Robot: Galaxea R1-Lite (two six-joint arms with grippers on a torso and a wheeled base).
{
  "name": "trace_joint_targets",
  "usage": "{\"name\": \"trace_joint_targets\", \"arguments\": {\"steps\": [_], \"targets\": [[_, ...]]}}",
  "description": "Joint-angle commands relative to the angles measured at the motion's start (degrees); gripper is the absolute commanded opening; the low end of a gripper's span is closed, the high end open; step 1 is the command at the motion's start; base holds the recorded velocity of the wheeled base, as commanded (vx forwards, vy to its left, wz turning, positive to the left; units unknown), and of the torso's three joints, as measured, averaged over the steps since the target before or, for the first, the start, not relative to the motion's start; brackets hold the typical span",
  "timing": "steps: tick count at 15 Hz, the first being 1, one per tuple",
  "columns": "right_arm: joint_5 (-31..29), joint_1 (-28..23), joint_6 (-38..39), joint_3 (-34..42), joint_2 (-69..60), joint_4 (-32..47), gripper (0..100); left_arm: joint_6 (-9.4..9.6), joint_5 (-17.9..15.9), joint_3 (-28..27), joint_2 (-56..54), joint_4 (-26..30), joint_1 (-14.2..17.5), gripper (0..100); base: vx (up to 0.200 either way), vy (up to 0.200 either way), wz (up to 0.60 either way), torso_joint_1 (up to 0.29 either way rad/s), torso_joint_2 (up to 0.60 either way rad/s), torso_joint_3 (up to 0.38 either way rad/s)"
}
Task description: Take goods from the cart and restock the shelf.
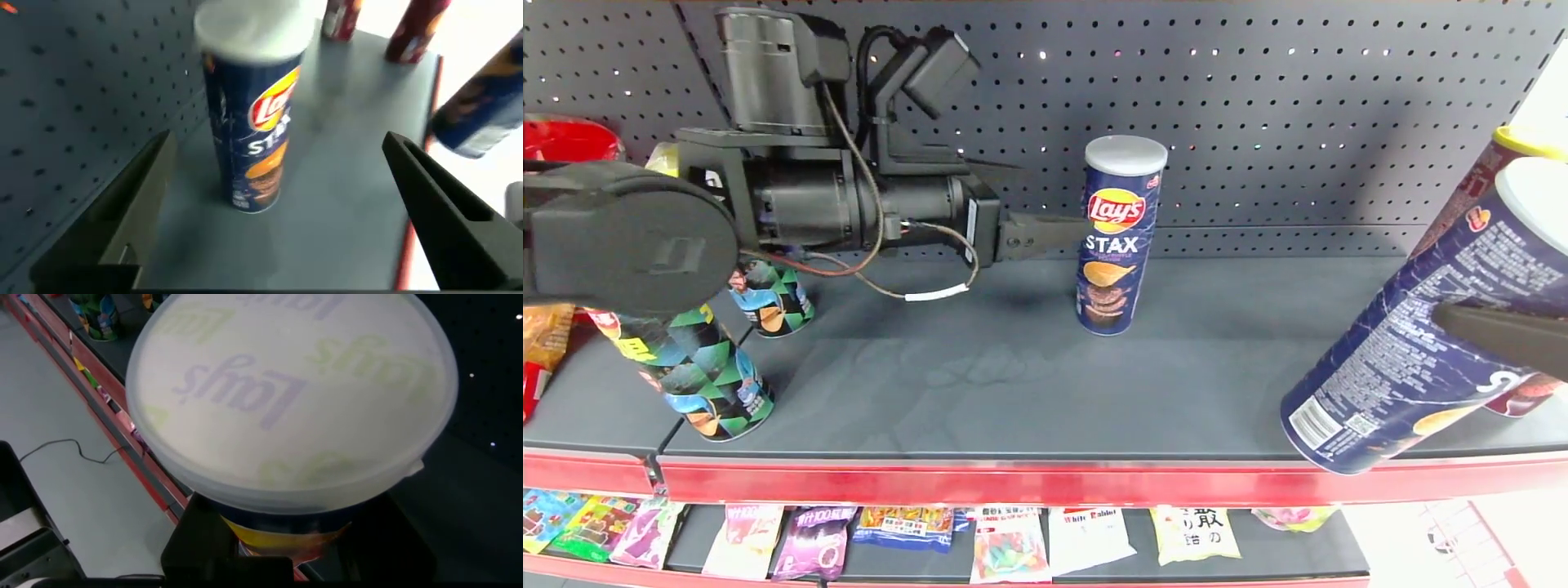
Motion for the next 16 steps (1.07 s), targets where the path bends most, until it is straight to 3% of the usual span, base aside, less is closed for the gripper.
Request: {"name": "trace_joint_targets", "arguments": {"steps": [1, 5, 10, 16], "targets": [[0.03, 0.02, -0.01, -0.08, 0.04, -0.02, 0, 0.17, -0.08, -1.57, 4.19, 0.00, -0.11, 100, 0.000, 0.000, 0.00, 0.000, 0.00, 0.000], [0.03, 0.02, 0.08, 0.00, -0.14, -0.02, 0, 0.34, -1.40, -4.39, 7.17, 0.00, 0.51, 100, 0.000, 0.000, 0.00, 0.000, 0.00, 0.000], [-0.05, -0.06, 0.08, 0.00, -0.05, -0.02, 0, 0.34, -1.75, -13.26, 13.06, 0.00, 0.77, 100, 0.000, 0.000, 0.00, 0.000, 0.00, 0.000], [-0.05, -0.06, 0.08, 0.09, 0.04, -0.02, 0, 0.34, -3.50, -14.93, 15.61, 0.00, 0.24, 100, 0.000, 0.000, 0.00, 0.000, 0.00, 0.000]]}}
